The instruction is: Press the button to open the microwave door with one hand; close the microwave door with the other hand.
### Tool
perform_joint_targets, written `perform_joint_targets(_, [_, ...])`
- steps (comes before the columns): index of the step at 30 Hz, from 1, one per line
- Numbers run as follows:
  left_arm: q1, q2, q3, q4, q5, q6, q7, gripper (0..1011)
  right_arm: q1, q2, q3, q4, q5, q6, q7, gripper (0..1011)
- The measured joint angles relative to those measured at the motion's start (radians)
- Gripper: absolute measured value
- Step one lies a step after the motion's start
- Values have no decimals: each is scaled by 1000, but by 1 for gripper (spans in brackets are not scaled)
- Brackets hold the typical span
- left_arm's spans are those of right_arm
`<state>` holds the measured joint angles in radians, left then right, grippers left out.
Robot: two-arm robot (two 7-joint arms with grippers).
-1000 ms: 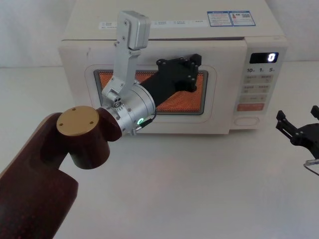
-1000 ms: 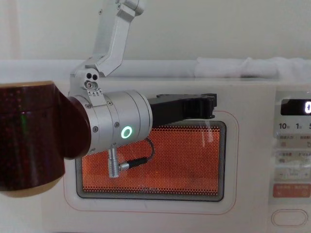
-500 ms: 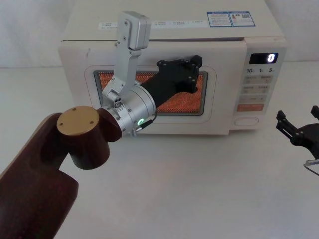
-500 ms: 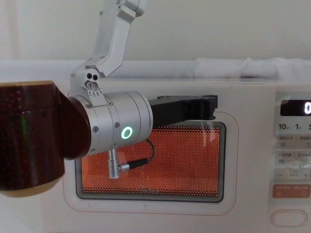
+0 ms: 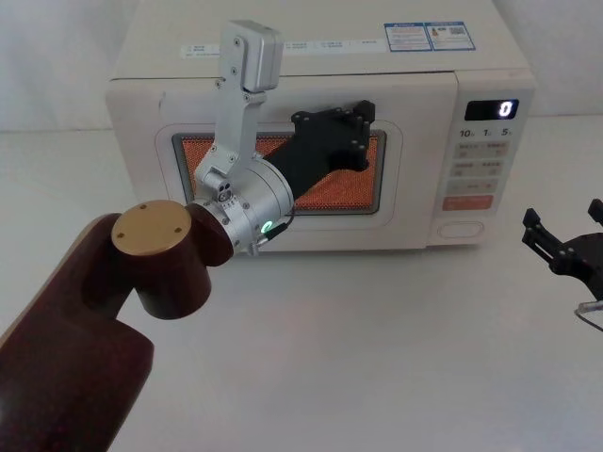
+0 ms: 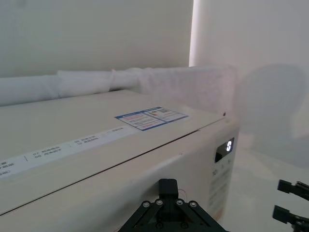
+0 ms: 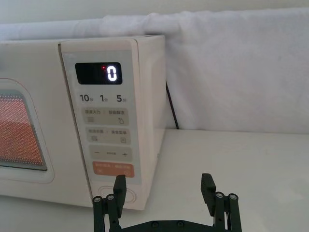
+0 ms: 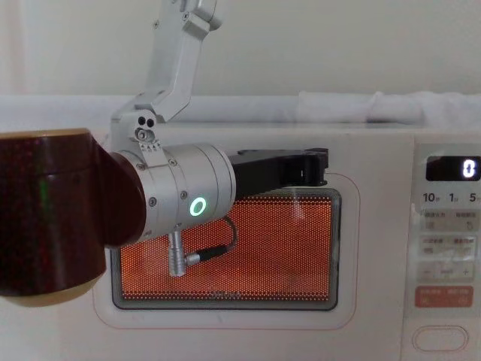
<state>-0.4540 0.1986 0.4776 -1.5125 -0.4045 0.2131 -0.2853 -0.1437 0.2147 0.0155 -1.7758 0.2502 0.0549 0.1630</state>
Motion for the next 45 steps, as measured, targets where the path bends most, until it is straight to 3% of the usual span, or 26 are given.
perform_joint_targets(11, [10,3,-15,-17,-19,14,-22,0,0,0,0,0,0,0,0,1002])
perform_joint_targets(18, [68,70,-7,-112,-88,25,-106,0,0,0,0,0,0,0,0,1002])
perform_joint_targets(24, [130,118,-11,-178,-112,13,-108,0,0,0,0,0,0,0,0,1002])
perform_joint_targets(32, [269,164,-63,-245,-97,-51,8,0,0,0,0,0,0,0,0,1002])
perform_joint_targets(38, [356,152,-126,-260,-39,-127,116,0,0,0,0,0,0,0,0,1002])
perform_joint_targets(41, [414,140,-181,-272,-9,-180,183,0,0,0,0,0,0,0,0,1002])
perform_joint_targets(45, [454,136,-228,-286,3,-211,221,0,0,0,0,0,0,0,0,1002])
